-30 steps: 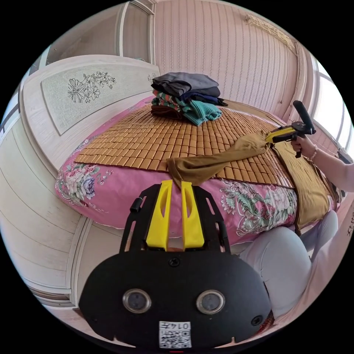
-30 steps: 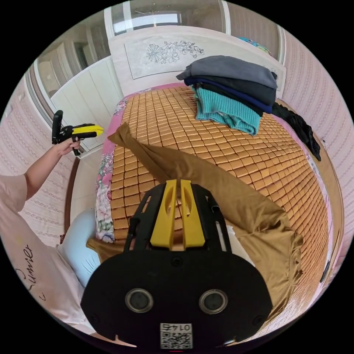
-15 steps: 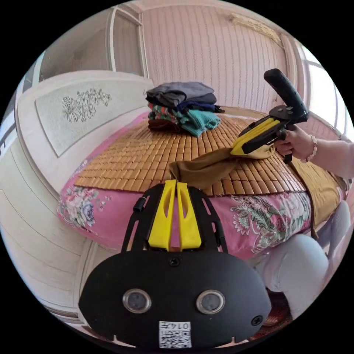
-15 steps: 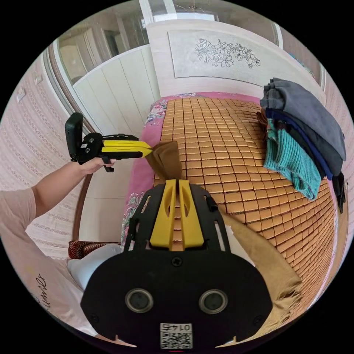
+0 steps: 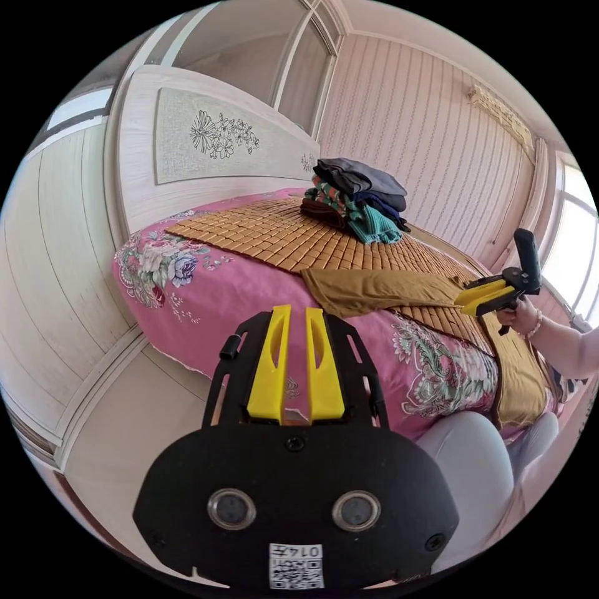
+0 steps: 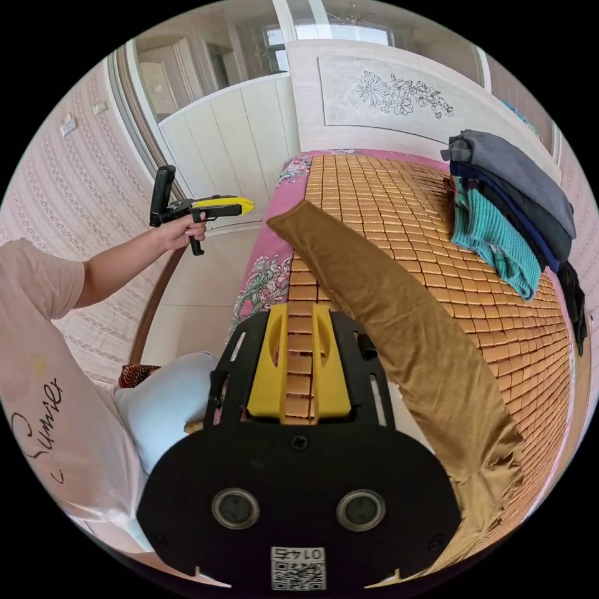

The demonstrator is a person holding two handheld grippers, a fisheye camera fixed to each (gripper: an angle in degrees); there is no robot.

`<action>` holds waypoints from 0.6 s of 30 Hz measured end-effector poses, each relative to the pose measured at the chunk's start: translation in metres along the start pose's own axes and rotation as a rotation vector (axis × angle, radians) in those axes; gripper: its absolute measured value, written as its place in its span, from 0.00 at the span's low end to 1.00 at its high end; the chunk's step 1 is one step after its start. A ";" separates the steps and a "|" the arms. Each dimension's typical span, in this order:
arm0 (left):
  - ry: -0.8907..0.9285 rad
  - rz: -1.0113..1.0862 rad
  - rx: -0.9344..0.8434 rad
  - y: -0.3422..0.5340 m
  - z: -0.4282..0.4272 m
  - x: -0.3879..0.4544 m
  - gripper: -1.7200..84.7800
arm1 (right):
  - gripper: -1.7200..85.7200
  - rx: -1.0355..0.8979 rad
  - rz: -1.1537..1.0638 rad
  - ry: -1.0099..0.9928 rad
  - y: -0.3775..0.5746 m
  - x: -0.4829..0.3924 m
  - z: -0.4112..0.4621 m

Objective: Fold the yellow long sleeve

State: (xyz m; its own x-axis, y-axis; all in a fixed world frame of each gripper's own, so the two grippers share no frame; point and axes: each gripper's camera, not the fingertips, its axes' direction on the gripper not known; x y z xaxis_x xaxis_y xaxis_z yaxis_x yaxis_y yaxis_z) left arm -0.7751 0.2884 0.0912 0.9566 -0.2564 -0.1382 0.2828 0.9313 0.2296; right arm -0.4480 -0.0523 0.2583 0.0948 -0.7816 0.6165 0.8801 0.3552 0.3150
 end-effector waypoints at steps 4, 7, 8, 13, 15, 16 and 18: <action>-0.020 0.024 -0.008 -0.033 0.022 0.006 0.08 | 0.09 -0.009 0.157 0.214 0.016 0.048 -0.018; -0.023 -0.007 -0.071 -0.057 0.050 -0.003 0.08 | 0.09 -0.032 0.355 0.317 0.026 0.107 -0.029; -0.020 -0.015 -0.079 -0.061 0.055 -0.004 0.08 | 0.10 -0.055 0.443 0.348 0.031 0.133 -0.030; -0.017 -0.010 -0.185 -0.072 0.096 -0.003 0.06 | 0.10 -0.176 0.676 0.481 0.050 0.207 -0.014; -0.036 0.031 -0.187 -0.071 0.099 0.002 0.04 | 0.06 -0.138 0.689 0.461 0.056 0.218 -0.014; -0.046 0.043 -0.193 -0.072 0.101 0.004 0.03 | 0.05 -0.141 0.692 0.459 0.057 0.220 -0.013; -0.047 0.056 -0.214 -0.077 0.104 0.005 0.02 | 0.02 -0.133 0.679 0.434 0.058 0.225 -0.014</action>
State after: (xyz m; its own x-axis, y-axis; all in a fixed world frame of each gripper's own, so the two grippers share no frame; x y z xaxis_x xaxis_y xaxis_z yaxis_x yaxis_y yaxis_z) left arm -0.7844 0.1888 0.1730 0.9740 -0.2101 -0.0843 0.2129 0.9767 0.0256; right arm -0.3688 -0.2147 0.4047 0.7750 -0.5567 0.2992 0.6114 0.7803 -0.1316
